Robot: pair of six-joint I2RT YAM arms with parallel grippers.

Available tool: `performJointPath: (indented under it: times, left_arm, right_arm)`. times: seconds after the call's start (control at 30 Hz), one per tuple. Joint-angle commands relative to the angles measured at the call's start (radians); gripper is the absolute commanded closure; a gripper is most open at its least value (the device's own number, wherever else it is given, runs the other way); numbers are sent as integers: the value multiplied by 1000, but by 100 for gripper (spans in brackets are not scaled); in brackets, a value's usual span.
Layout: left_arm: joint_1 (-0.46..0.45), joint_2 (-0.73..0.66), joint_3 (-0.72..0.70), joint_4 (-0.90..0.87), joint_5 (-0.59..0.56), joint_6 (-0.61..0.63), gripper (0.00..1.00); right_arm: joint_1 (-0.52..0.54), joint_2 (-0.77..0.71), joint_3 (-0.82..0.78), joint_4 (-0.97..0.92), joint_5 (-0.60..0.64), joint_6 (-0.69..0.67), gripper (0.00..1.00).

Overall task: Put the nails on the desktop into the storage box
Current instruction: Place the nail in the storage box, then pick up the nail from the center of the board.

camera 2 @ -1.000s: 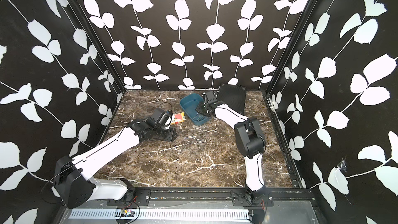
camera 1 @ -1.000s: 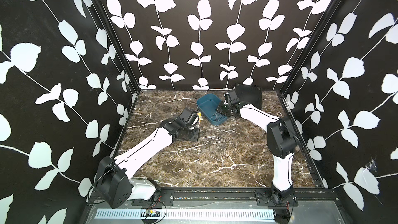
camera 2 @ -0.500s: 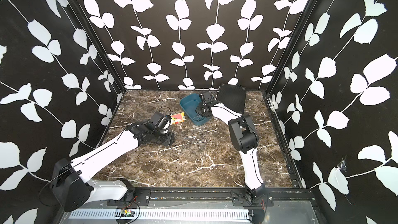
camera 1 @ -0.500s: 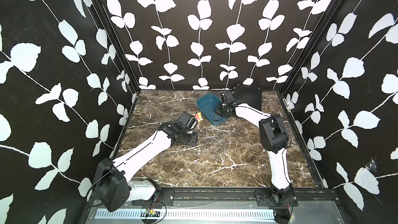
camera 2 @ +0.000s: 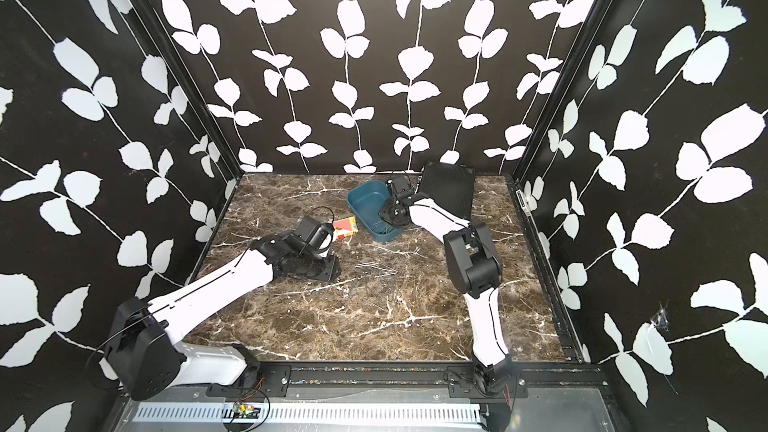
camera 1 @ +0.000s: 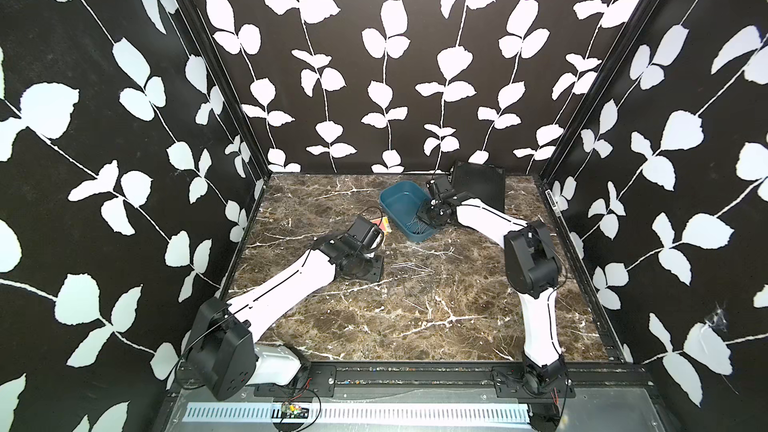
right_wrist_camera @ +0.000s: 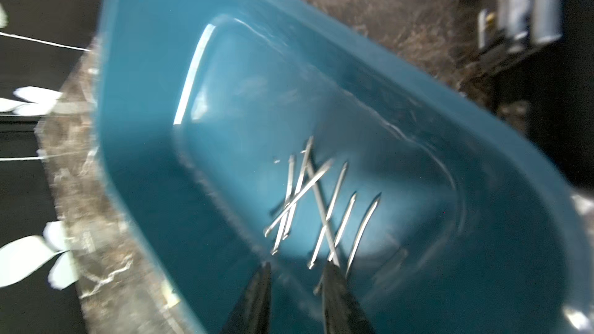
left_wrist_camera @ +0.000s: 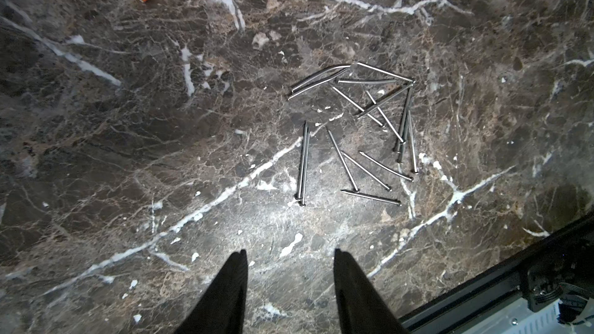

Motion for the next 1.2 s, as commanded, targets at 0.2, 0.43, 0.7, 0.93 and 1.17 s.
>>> performJointPath:
  times: [0.2, 0.43, 0.7, 0.93, 1.17]
  left_arm:
    - [-13, 64, -58, 107, 24, -14, 54]
    - [-140, 186, -13, 120, -19, -32, 54]
    - [-178, 284, 39, 152, -4, -53, 58]
    - [-241, 354, 88, 155, 21, -45, 59]
    - [-252, 374, 81, 188, 45, -74, 60]
  right_arm:
    - [-4, -358, -191, -124, -68, -282, 65]
    - [-4, -608, -513, -140, -55, -367, 64]
    - [-3, -753, -687, -146, -68, -381, 63]
    - [-4, -810, -762, -149, -113, -430, 63]
    - [1, -838, -817, -114, -227, -599, 62]
